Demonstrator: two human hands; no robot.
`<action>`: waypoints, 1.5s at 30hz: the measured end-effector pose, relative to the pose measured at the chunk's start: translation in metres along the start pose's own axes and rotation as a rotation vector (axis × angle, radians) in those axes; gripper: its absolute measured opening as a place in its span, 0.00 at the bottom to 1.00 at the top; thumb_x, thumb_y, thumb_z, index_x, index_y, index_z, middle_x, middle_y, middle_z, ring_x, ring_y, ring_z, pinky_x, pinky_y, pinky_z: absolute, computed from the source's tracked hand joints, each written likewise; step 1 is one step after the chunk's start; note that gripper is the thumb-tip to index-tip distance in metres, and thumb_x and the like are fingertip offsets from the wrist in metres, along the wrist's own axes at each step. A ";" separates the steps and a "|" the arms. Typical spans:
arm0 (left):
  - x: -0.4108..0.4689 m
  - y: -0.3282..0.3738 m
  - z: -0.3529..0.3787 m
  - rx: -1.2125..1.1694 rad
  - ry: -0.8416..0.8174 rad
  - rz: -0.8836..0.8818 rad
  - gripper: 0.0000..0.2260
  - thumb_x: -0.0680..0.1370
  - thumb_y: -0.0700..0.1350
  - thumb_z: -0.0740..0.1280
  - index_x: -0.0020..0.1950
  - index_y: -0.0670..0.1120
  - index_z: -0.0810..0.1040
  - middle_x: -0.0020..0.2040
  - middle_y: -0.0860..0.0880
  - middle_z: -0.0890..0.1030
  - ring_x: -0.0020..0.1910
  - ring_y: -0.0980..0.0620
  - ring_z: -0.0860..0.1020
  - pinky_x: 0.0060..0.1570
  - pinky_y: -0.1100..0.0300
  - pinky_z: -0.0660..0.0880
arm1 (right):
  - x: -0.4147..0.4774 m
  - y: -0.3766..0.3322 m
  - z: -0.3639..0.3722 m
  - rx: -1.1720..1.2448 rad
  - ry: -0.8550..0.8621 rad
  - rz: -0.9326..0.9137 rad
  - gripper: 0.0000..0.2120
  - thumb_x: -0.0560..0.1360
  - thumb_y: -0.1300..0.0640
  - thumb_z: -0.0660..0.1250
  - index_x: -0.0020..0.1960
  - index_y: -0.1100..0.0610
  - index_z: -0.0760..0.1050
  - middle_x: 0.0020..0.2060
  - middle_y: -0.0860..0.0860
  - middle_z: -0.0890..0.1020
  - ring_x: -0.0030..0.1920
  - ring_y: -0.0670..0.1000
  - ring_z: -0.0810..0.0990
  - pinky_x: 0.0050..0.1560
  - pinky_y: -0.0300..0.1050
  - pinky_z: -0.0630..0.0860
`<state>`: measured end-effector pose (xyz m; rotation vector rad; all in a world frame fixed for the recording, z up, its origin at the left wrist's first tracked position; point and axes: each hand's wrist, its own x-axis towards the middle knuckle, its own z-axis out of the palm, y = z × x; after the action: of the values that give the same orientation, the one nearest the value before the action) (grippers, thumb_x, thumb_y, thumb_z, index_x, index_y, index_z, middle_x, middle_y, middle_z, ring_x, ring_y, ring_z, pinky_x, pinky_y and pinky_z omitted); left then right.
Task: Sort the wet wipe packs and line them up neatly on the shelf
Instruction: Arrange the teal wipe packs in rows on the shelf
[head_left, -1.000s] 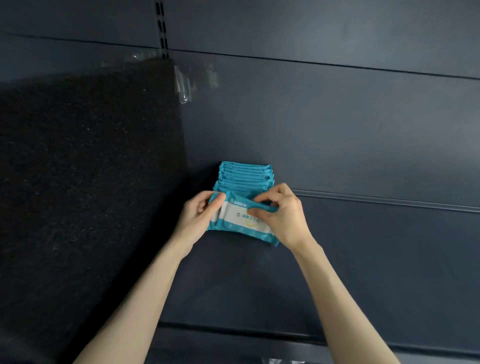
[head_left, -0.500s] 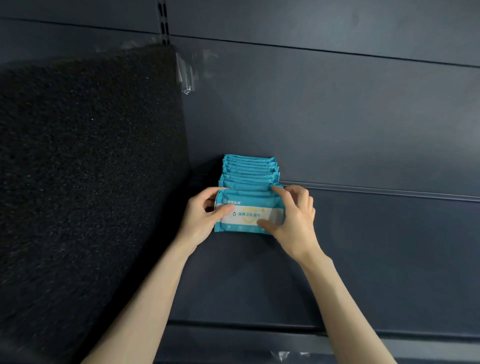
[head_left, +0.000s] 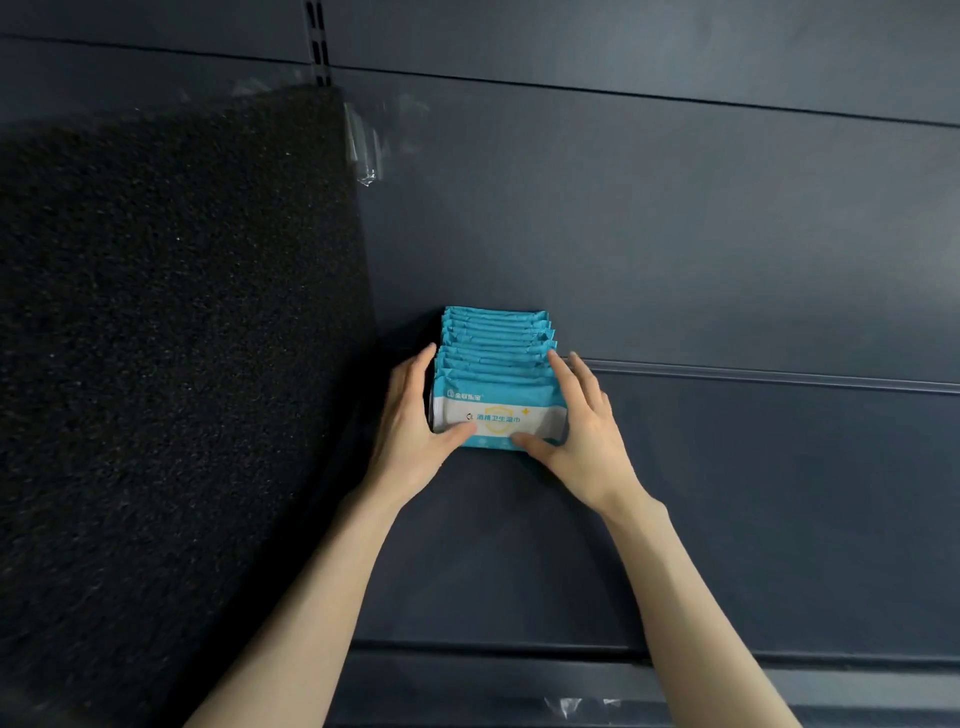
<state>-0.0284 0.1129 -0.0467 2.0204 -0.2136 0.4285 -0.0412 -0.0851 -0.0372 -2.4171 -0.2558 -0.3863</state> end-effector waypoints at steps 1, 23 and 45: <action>0.000 0.001 0.000 -0.014 -0.044 -0.002 0.42 0.68 0.39 0.76 0.76 0.49 0.58 0.71 0.55 0.64 0.70 0.60 0.62 0.69 0.61 0.61 | 0.000 0.001 0.000 0.017 -0.031 0.010 0.46 0.71 0.53 0.74 0.77 0.45 0.47 0.77 0.47 0.51 0.75 0.51 0.54 0.73 0.50 0.58; 0.000 0.017 -0.004 0.104 -0.083 -0.027 0.38 0.71 0.38 0.74 0.76 0.49 0.57 0.71 0.50 0.68 0.69 0.53 0.67 0.63 0.64 0.63 | 0.008 -0.013 -0.001 -0.118 -0.098 0.057 0.41 0.74 0.52 0.70 0.77 0.47 0.47 0.76 0.49 0.59 0.72 0.55 0.62 0.69 0.50 0.59; -0.136 0.148 0.052 0.167 -0.248 0.461 0.13 0.76 0.51 0.63 0.56 0.47 0.78 0.50 0.54 0.79 0.49 0.51 0.79 0.49 0.52 0.77 | -0.207 -0.005 -0.116 -0.241 0.495 0.196 0.13 0.75 0.53 0.64 0.55 0.58 0.79 0.57 0.52 0.79 0.54 0.55 0.77 0.52 0.45 0.73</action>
<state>-0.1914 -0.0065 0.0001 2.1835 -0.8315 0.4912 -0.2608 -0.1731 -0.0198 -2.4516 0.2574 -0.9462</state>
